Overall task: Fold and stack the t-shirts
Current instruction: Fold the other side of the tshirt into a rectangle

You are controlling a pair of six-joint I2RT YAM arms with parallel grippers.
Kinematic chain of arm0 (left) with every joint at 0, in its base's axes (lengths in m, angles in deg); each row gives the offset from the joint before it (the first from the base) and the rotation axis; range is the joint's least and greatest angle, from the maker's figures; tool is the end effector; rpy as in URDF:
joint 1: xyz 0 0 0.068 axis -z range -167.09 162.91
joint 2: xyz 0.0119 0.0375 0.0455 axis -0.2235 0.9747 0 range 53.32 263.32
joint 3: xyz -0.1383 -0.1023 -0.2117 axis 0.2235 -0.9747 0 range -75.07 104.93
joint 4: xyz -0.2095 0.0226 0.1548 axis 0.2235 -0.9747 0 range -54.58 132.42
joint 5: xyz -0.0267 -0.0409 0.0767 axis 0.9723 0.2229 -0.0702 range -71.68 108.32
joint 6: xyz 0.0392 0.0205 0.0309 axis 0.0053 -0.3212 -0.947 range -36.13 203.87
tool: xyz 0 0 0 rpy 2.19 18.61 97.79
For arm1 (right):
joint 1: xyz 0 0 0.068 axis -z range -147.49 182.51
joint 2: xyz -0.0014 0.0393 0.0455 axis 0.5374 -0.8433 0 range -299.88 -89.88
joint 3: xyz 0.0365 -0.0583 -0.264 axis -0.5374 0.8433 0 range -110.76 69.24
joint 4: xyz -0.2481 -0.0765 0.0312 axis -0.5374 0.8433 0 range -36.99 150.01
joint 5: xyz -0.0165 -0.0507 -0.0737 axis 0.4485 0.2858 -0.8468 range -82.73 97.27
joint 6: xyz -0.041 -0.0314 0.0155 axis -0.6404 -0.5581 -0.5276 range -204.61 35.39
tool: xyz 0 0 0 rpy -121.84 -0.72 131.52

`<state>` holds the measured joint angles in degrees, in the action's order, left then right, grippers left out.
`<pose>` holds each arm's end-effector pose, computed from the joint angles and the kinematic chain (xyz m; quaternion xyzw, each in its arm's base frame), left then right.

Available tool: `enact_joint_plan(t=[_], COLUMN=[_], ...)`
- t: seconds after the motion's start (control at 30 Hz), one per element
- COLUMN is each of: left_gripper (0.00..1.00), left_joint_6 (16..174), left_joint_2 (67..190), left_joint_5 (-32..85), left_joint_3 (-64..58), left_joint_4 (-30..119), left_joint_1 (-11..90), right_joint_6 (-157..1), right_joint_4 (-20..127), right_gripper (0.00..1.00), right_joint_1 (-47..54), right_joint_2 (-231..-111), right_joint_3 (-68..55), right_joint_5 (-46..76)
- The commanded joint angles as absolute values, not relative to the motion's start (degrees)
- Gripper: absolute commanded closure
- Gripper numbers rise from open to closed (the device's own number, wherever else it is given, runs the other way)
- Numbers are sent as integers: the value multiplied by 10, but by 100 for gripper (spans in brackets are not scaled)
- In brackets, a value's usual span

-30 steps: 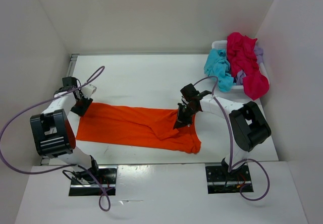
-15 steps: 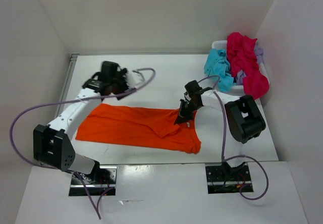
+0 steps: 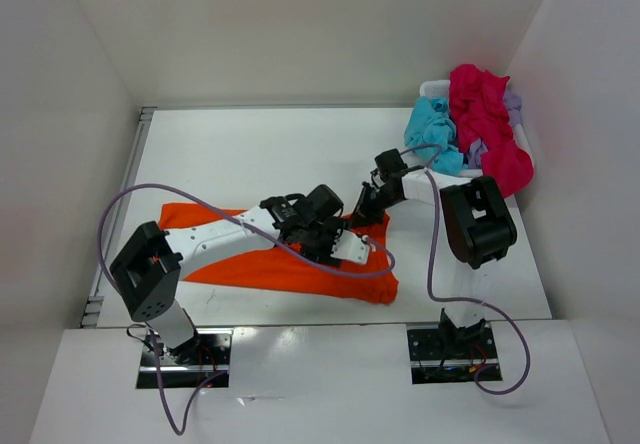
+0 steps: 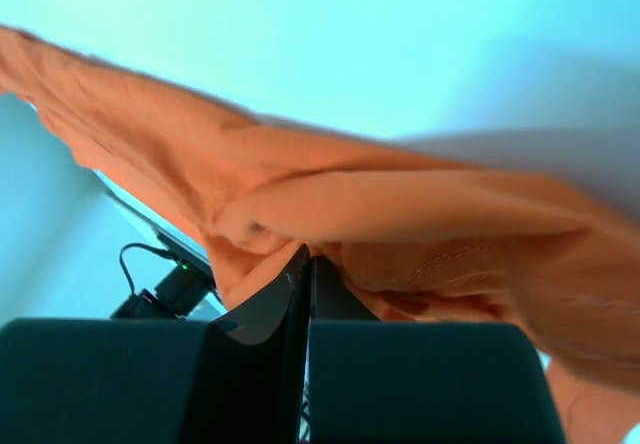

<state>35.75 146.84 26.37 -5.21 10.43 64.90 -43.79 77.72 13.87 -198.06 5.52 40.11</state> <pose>0.2094 -0.2759 0.2433 0.7439 0.5960 -0.0770 0.2922 0.3314 0.1322 0.1385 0.1313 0.9356 0.3274 0.0127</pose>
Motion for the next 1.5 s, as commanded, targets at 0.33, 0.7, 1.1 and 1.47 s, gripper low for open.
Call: enact_joint_plan(t=[0.33, 0.7, 1.1, 1.47], left_gripper=[47, 57, 63, 76], left_joint_6=[340, 303, 321, 332], left_joint_2=[1488, 1521, 1540, 1562], left_joint_5=[233, 213, 186, 186], left_joint_3=[-66, -107, -92, -98], left_joint_4=[138, 153, 189, 195], left_joint_1=[675, 680, 675, 670], right_joint_6=[-418, -418, -418, -423], right_joint_4=[739, 745, 750, 750], right_gripper=[100, 100, 100, 100], right_joint_1=[164, 164, 164, 164], right_joint_2=[-2040, -2051, -2034, -2024], right_joint_3=[-27, -33, -21, -16], right_joint_5=[419, 419, 414, 414])
